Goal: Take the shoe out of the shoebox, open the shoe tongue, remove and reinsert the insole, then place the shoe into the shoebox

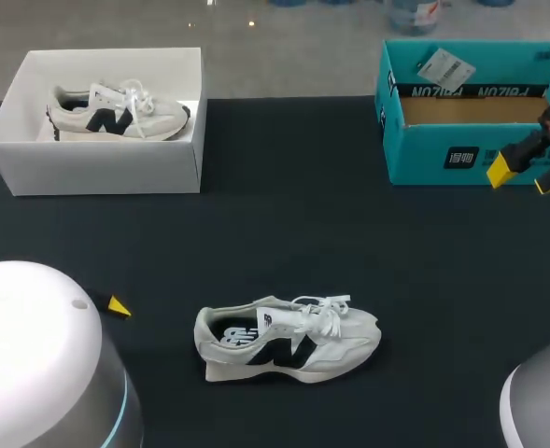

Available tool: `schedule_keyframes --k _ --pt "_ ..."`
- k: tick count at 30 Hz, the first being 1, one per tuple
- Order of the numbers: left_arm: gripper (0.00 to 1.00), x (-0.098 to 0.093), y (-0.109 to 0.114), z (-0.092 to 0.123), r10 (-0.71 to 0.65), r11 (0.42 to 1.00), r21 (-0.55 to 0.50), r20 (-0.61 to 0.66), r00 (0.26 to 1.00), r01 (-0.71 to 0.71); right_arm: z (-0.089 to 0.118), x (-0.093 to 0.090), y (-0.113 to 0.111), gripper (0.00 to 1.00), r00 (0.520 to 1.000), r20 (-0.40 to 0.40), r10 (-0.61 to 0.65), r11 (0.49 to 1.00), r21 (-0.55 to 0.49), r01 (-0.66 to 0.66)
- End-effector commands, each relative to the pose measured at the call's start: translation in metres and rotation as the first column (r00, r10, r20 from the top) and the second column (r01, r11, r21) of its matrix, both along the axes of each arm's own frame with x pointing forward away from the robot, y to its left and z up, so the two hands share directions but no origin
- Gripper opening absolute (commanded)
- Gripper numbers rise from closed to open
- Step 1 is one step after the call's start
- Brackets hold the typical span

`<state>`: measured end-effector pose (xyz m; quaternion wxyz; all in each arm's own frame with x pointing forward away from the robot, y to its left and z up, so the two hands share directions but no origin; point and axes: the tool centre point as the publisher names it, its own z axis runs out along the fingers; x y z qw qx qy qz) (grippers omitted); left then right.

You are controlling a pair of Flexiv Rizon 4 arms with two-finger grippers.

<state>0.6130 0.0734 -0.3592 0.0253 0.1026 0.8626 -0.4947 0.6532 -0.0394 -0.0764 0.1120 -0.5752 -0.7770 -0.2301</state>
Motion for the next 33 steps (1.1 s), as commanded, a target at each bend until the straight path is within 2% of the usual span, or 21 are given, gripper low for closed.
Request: schedule_keyframes --k 1,14,20,33 --pt "1.00 0.000 -0.002 -0.001 0.002 1.000 0.007 -0.008 1.000 -0.002 0.000 0.003 0.001 1.00 1.000 -0.005 0.002 1.000 -0.002 -0.002" --pt "1.00 0.000 -0.001 -0.002 0.007 1.000 0.017 0.002 1.000 -0.007 0.000 0.003 0.001 1.00 1.000 -0.005 0.002 1.000 -0.002 -0.002" --pt "1.00 0.009 -0.001 -0.008 0.056 0.998 -0.039 -0.003 0.998 -0.056 0.000 0.003 0.001 1.00 1.000 -0.005 0.002 1.000 -0.002 -0.002" --pt "1.00 0.005 -0.044 -0.026 0.082 0.991 -0.101 -0.036 0.996 -0.085 0.000 0.003 0.001 1.00 1.000 -0.005 0.002 1.000 -0.002 -0.002"
